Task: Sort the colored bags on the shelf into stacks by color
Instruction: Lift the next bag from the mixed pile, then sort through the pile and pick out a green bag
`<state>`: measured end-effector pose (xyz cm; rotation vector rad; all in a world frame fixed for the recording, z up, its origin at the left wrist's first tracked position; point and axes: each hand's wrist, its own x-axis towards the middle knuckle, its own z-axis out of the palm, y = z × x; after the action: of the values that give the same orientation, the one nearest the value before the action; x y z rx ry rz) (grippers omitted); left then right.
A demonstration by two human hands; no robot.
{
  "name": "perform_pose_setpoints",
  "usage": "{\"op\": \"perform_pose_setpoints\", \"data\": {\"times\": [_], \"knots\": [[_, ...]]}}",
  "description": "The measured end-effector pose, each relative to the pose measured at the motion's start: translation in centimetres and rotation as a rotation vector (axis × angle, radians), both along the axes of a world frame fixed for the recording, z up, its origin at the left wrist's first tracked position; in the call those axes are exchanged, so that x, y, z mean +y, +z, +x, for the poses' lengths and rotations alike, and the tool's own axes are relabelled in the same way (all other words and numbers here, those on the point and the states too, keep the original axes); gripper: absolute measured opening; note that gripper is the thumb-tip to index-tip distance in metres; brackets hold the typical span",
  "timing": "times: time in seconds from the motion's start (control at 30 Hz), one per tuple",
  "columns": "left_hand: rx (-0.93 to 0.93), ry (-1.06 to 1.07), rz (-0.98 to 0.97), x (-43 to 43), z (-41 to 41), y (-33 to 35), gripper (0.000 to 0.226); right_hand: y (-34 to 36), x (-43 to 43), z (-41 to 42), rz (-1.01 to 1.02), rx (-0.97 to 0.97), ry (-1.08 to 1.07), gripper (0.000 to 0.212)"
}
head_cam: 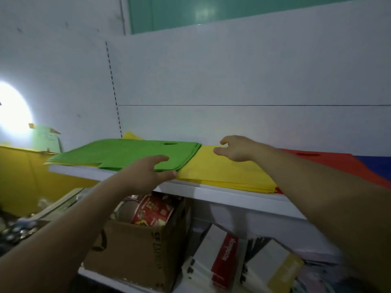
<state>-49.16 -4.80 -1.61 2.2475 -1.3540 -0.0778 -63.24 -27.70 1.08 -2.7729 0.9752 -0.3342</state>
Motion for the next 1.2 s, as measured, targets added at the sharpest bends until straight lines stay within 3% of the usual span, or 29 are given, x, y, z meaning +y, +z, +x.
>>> {"op": "perform_pose_setpoints", "data": {"times": [0.3,0.53,0.87,1.2], "knots": [[-0.008,0.153,0.005,10.8,12.3,-0.4,0.068,-0.4,10.2,15.6,0.001,-0.007,0.144,0.067],[0.01,0.23,-0.01,14.0,19.7,-1.3,0.069,-0.2,12.8,25.9,-0.01,0.037,0.218,0.068],[-0.022,0.291,-0.012,11.4,31.7,-0.5,0.069,1.1,8.4,38.7,-0.032,0.049,0.196,0.06],[-0.011,0.156,0.054,6.8,42.4,-0.6,0.07,-0.7,5.1,46.2,-0.026,0.236,0.08,0.074]]}}
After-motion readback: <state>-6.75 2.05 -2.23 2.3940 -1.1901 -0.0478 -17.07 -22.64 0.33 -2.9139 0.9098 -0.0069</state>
